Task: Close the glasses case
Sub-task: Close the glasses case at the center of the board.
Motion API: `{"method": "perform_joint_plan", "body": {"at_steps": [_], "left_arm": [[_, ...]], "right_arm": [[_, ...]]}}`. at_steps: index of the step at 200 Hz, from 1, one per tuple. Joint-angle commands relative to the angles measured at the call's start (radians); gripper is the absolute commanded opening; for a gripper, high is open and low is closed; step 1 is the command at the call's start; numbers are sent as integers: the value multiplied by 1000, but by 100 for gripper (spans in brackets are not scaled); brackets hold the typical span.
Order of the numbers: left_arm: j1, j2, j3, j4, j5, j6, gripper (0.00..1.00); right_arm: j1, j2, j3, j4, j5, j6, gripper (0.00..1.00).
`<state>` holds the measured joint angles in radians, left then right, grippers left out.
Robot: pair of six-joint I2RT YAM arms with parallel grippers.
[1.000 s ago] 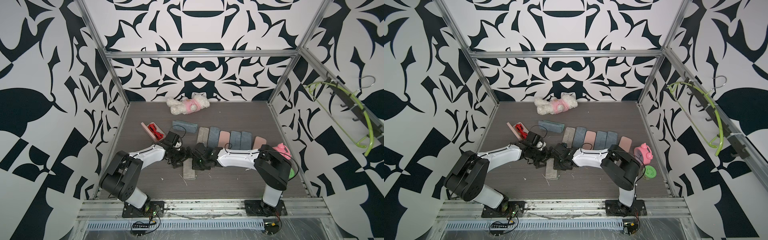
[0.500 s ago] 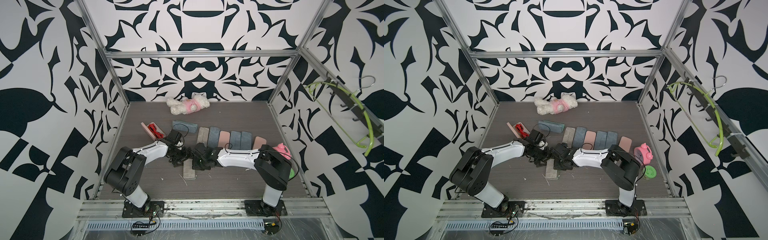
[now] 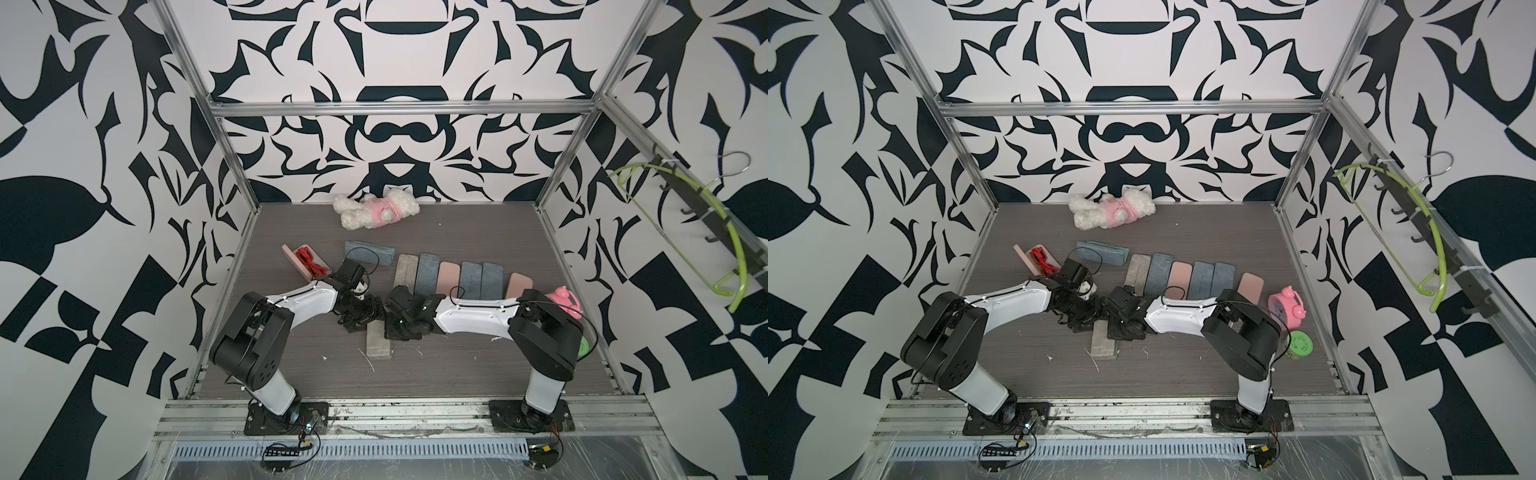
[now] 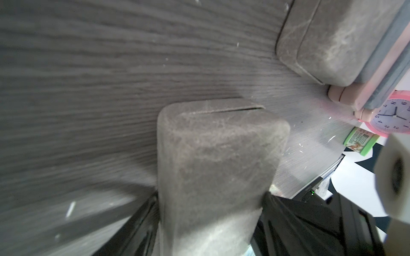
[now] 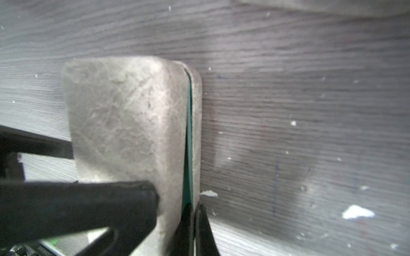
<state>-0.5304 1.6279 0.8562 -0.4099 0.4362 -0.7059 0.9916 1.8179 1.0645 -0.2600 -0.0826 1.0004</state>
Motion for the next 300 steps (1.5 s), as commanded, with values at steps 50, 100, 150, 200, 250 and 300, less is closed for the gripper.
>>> {"method": "perform_joint_plan", "body": {"at_steps": [50, 100, 150, 200, 250, 300], "left_arm": [[-20, 27, -1, -20, -36, 22, 76], [-19, -21, 4, -28, -13, 3, 90], [-18, 3, -5, -9, -6, 6, 90], [-18, 27, -16, -4, -3, 21, 89], [-19, 58, -26, -12, -20, 46, 86], [-18, 96, -33, -9, -38, 60, 86]], "right_arm": [[15, -69, 16, 45, -52, -28, 10], [13, -79, 1, 58, -59, -29, 21], [-4, -121, -24, 49, -57, -42, 26], [-14, -145, -47, 58, -62, -41, 27], [-24, -152, -56, 64, -75, -43, 27], [-45, -157, -86, 106, -111, -34, 27]]}}
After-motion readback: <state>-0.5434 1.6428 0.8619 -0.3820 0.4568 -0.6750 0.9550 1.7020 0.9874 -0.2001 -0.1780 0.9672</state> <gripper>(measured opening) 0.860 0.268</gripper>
